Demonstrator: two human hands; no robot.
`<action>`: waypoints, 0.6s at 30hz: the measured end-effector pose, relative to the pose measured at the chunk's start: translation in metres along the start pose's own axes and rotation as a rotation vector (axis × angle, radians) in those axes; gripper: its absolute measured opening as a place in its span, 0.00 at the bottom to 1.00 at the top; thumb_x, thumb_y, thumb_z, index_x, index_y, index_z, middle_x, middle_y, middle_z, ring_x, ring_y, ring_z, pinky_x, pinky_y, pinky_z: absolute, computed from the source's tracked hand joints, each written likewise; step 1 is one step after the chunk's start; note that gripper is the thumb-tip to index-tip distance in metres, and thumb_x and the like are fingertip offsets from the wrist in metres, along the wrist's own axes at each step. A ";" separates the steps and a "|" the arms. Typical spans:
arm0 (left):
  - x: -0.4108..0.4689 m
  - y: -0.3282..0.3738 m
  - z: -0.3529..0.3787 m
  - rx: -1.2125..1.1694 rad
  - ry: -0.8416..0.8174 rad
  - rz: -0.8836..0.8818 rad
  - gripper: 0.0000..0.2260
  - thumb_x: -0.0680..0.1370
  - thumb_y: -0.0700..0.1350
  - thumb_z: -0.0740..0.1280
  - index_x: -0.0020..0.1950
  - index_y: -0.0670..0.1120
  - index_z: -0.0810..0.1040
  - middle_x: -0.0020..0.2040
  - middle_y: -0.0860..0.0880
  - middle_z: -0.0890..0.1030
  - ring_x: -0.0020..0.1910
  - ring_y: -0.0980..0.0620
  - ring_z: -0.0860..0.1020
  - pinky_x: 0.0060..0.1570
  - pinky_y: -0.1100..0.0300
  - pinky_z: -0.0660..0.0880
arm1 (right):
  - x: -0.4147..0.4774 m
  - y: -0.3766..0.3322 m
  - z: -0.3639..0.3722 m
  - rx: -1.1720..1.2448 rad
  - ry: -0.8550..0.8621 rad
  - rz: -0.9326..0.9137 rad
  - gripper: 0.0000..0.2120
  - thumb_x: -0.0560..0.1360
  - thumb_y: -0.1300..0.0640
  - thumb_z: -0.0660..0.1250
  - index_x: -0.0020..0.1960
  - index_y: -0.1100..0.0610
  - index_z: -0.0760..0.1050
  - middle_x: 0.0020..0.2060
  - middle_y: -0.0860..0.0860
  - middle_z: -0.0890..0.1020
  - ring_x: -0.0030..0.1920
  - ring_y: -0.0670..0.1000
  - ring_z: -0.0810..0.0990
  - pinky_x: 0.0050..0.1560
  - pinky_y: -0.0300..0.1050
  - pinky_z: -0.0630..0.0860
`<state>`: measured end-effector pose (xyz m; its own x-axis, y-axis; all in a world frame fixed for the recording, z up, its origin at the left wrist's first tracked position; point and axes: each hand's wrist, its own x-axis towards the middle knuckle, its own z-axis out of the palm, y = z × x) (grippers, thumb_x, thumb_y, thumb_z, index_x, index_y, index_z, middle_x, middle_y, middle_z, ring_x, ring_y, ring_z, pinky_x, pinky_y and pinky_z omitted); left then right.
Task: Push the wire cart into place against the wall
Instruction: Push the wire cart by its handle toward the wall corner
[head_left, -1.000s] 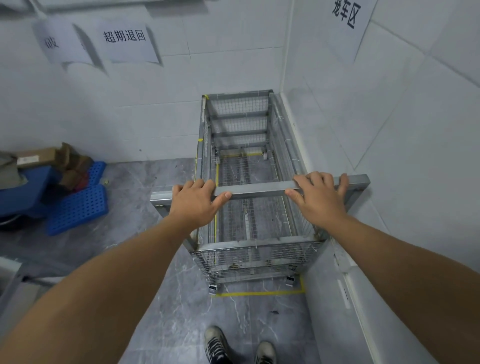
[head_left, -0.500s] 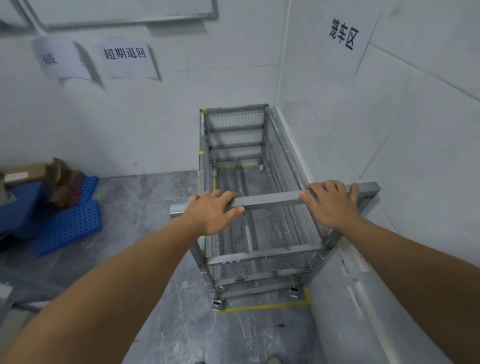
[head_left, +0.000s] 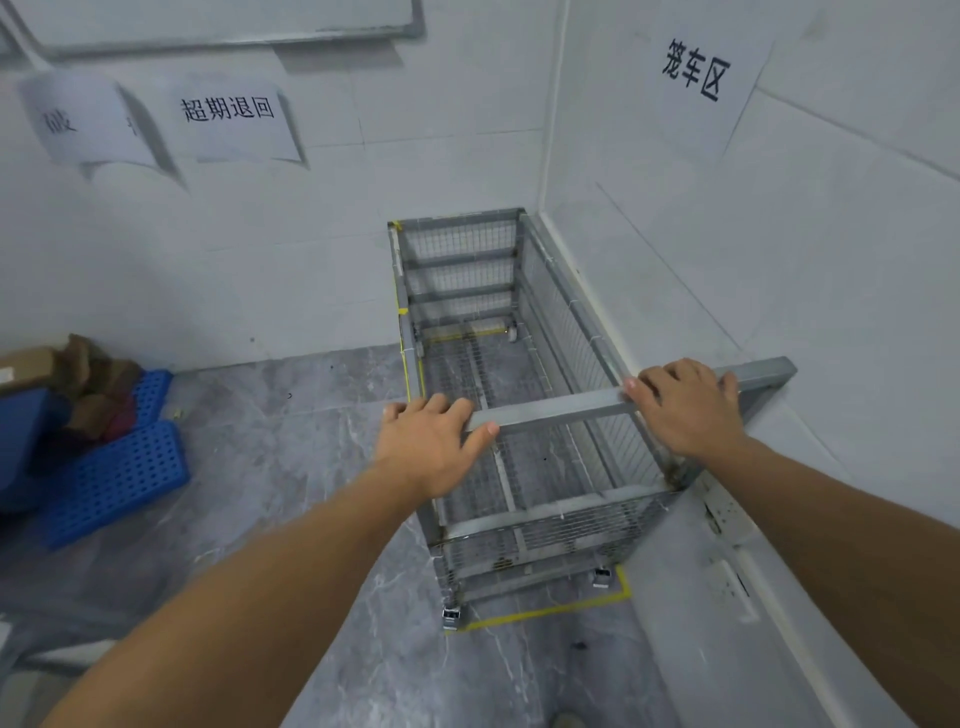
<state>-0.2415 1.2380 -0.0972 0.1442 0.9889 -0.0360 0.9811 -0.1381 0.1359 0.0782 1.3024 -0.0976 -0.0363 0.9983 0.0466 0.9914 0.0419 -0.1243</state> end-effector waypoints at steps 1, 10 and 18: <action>-0.001 -0.001 0.000 -0.010 0.014 0.001 0.28 0.77 0.69 0.41 0.59 0.55 0.72 0.55 0.52 0.77 0.59 0.47 0.73 0.63 0.45 0.63 | 0.000 0.001 0.000 -0.009 -0.004 -0.005 0.27 0.79 0.35 0.43 0.58 0.45 0.75 0.58 0.52 0.75 0.65 0.55 0.67 0.68 0.67 0.54; -0.013 -0.023 0.001 -0.150 0.113 0.007 0.28 0.79 0.66 0.45 0.67 0.53 0.72 0.61 0.54 0.75 0.61 0.49 0.71 0.63 0.49 0.63 | -0.003 -0.011 0.007 0.063 0.099 -0.031 0.26 0.79 0.36 0.44 0.51 0.47 0.77 0.53 0.49 0.76 0.62 0.53 0.68 0.68 0.71 0.53; -0.008 -0.050 0.008 -0.209 0.137 0.155 0.24 0.79 0.65 0.51 0.63 0.53 0.75 0.61 0.55 0.74 0.61 0.52 0.71 0.61 0.52 0.65 | -0.019 -0.059 0.032 0.069 0.220 -0.093 0.20 0.79 0.38 0.51 0.49 0.48 0.77 0.50 0.47 0.78 0.60 0.53 0.71 0.69 0.67 0.52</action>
<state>-0.2905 1.2366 -0.1118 0.2578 0.9570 0.1330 0.8986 -0.2881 0.3309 0.0162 1.2818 -0.1228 -0.0912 0.9571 0.2752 0.9737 0.1436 -0.1768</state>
